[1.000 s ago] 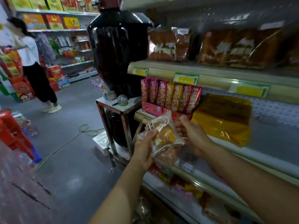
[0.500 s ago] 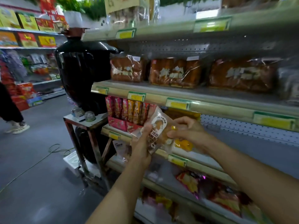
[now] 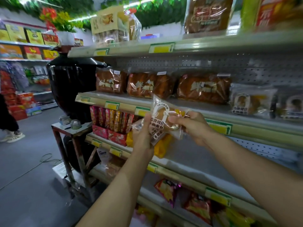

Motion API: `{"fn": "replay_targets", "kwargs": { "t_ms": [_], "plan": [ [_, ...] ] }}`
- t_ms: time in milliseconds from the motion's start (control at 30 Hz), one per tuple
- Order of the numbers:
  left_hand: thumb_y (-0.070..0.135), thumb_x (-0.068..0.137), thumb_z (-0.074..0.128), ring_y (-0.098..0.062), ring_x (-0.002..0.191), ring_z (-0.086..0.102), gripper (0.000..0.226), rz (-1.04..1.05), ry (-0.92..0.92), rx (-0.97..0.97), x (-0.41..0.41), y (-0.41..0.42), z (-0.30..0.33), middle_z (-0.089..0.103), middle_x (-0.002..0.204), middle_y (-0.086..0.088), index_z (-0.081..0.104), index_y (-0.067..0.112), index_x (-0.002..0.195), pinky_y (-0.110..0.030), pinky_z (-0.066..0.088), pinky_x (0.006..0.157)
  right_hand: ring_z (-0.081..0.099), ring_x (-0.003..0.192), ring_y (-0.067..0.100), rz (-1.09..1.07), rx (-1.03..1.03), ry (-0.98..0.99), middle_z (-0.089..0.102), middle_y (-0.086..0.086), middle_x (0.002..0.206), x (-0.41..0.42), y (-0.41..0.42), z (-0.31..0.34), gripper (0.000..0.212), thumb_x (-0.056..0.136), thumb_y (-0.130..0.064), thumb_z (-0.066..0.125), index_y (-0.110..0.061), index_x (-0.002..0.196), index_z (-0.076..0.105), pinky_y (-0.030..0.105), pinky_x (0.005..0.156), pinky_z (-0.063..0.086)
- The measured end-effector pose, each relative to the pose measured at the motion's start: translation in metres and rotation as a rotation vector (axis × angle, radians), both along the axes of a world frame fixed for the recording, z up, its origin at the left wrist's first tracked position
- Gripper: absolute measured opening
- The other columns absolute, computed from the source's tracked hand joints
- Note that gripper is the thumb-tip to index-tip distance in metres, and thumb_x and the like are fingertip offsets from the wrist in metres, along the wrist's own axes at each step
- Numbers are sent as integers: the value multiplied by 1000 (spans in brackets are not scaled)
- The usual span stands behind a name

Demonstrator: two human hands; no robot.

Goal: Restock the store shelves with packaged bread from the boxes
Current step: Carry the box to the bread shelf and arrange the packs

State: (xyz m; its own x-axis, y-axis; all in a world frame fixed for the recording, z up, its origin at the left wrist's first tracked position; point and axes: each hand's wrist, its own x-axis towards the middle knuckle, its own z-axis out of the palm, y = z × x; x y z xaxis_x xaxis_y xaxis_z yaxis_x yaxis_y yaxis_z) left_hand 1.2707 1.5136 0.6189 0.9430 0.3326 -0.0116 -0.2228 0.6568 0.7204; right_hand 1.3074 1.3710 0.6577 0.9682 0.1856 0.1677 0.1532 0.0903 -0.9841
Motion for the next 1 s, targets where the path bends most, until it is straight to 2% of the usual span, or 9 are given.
{"fn": "replay_targets", "kwargs": {
  "t_ms": [67,167,233,300,467,600,733,867,1000],
  "plan": [
    [48,78,66,-35,97,71,62,-10,-33,-27,-3,-16,9,72,110,-21,64,3,120,-46,62,71,71,88,26,-13,36,-25,74,15,99,-6,-19,9,35,72,-1,80,-2,104,66,35,76,59],
    [39,83,71,-28,82,75,59,76,-36,-4,0,-37,17,75,100,-15,55,6,129,-41,61,60,72,88,24,-40,57,-87,74,12,99,-11,-54,24,38,72,0,80,-4,108,67,31,70,59],
    [35,73,81,-28,86,75,80,120,-41,20,4,-52,25,72,109,-14,46,8,139,-46,62,71,73,88,21,-84,42,-139,75,8,99,-12,-82,36,37,71,-3,81,-8,105,67,30,71,59],
    [35,66,84,-29,93,73,88,130,-60,26,10,-66,35,70,116,-15,45,8,140,-50,59,82,73,87,18,-154,36,-188,76,4,96,-10,-112,49,35,70,-6,82,-11,101,67,26,69,57],
    [24,80,80,-28,99,71,62,98,-86,94,26,-95,53,69,115,-14,48,9,132,-48,58,88,72,93,23,-366,-63,-261,74,7,102,5,-182,64,39,69,-7,84,-14,102,65,41,82,58],
    [24,80,80,-28,96,72,58,39,-59,157,35,-114,57,70,111,-13,50,10,127,-47,59,87,68,91,15,-493,-191,-231,71,2,104,14,-212,54,41,68,-2,84,-18,98,63,34,88,54],
    [25,76,81,-26,93,73,61,-43,-58,211,35,-120,53,71,111,-13,52,11,127,-49,59,84,61,81,10,-532,-308,-155,66,-3,96,22,-221,49,44,69,-6,84,-13,108,64,26,77,48],
    [25,72,81,-24,90,74,59,-71,-86,252,35,-121,54,71,109,-12,54,11,123,-46,60,82,58,69,6,-522,-354,-132,64,-6,84,29,-221,48,31,70,-8,84,-22,84,61,21,56,39],
    [32,60,82,-27,96,73,72,-109,-116,284,35,-120,53,71,113,-14,56,11,124,-42,61,78,58,68,7,-519,-395,-120,66,-4,84,34,-221,48,27,71,-10,83,-21,85,62,21,53,35]
  ]
}}
